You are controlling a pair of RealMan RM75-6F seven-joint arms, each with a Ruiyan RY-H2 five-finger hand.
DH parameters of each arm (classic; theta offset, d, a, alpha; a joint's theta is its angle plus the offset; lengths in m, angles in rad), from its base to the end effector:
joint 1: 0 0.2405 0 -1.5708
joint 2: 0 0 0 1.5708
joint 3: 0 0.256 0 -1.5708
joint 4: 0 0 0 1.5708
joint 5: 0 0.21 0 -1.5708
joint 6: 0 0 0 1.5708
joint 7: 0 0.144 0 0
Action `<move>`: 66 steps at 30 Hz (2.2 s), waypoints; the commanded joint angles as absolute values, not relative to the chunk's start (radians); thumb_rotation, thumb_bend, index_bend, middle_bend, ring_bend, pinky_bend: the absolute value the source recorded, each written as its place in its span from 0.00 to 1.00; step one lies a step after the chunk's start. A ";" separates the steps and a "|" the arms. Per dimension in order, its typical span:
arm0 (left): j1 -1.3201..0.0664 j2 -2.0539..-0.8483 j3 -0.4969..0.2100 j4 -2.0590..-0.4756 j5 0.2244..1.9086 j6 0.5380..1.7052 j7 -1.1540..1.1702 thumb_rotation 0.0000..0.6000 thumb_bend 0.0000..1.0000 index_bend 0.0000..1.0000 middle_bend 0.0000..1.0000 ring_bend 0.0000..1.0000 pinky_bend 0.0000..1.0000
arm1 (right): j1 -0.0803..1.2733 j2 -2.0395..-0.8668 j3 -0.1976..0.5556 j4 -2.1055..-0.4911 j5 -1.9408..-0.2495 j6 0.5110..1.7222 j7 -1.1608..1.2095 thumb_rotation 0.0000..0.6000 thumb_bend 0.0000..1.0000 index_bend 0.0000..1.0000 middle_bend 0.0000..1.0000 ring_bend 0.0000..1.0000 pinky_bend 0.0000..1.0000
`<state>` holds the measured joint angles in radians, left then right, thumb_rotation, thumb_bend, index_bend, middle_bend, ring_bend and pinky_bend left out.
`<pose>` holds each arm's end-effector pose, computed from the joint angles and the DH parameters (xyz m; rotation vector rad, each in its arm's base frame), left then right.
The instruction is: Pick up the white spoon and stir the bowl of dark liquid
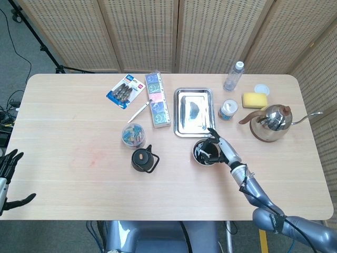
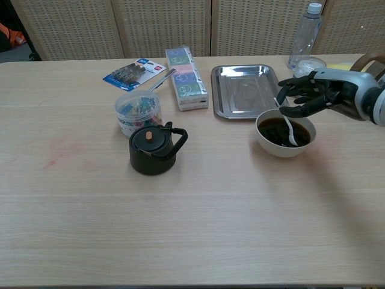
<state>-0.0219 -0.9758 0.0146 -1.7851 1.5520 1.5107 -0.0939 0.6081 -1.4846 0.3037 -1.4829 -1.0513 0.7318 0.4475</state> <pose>-0.2938 0.1470 0.1803 -1.3651 -1.0477 -0.9519 -0.1915 -0.3440 -0.0024 1.3259 -1.9149 1.2161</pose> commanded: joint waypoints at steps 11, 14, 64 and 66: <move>-0.023 -0.971 0.011 -1.780 1.544 1.509 -0.109 1.00 0.00 0.00 0.00 0.00 0.00 | 0.664 -1.580 0.342 -1.354 -1.000 0.726 0.434 1.00 0.52 0.57 0.00 0.00 0.00; -0.023 -0.972 0.011 -1.782 1.544 1.509 -0.106 1.00 0.00 0.00 0.00 0.00 0.00 | 0.648 -1.555 0.343 -1.362 -1.002 0.733 0.440 1.00 0.52 0.57 0.00 0.00 0.00; -0.025 -0.984 0.017 -1.789 1.550 1.500 -0.070 1.00 0.00 0.00 0.00 0.00 0.00 | 0.583 -1.451 0.306 -1.476 -1.080 0.755 0.457 1.00 0.07 0.33 0.00 0.00 0.00; -0.025 -0.984 0.018 -1.790 1.551 1.501 -0.071 1.00 0.00 0.00 0.00 0.00 0.00 | 0.584 -1.449 0.304 -1.478 -1.090 0.764 0.449 1.00 0.01 0.24 0.00 0.00 0.00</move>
<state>-0.0250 -0.9835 0.0175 -1.7895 1.5508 1.5008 -0.0714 0.5844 -1.4513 0.3061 -1.4758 -1.0866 0.7602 0.4519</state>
